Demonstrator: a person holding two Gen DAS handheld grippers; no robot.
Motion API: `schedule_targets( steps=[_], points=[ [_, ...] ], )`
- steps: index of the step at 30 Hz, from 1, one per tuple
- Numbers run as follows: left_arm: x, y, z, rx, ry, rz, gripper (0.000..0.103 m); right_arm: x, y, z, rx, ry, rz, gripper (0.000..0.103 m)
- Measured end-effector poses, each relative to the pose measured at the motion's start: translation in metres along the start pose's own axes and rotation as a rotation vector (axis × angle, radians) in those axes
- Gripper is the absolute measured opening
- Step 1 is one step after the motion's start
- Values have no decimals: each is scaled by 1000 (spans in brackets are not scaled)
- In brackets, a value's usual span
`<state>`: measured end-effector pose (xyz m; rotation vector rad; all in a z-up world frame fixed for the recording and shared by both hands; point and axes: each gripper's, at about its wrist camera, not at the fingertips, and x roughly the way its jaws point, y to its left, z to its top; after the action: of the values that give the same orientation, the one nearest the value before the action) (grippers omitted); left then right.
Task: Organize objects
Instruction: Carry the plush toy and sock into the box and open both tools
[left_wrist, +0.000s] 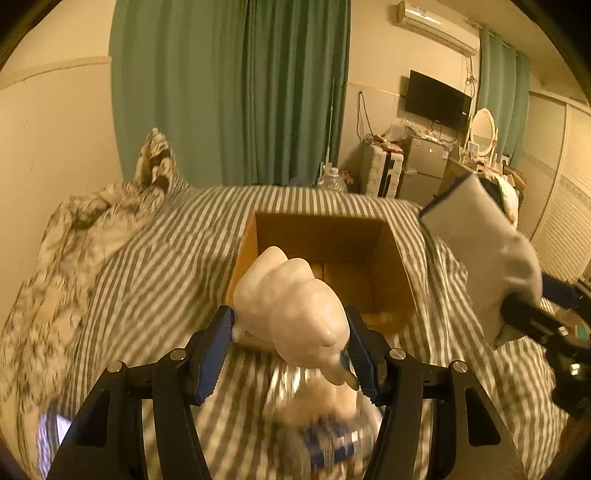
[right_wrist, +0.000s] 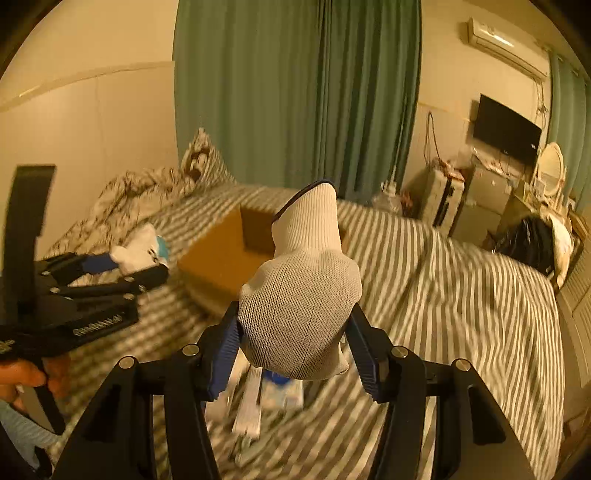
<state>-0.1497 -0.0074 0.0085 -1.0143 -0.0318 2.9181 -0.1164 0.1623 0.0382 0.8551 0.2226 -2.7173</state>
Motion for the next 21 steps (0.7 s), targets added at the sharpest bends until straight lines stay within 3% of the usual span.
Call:
schedule_targets(
  steps=[5,9,14,21],
  points=[
    [42,0,38,18,-2,-3,61,38,-3,53,-33,-10,14,55],
    [84,1,54,39,20,-11,61,84,-7,72,-38,33,42,55],
    [136,5,53,63,77,-36,61,142,-12,71,-47,117,104,55],
    [165,9,37,89,104,-67,63,184,-27,54,30,146,178,60]
  ],
)
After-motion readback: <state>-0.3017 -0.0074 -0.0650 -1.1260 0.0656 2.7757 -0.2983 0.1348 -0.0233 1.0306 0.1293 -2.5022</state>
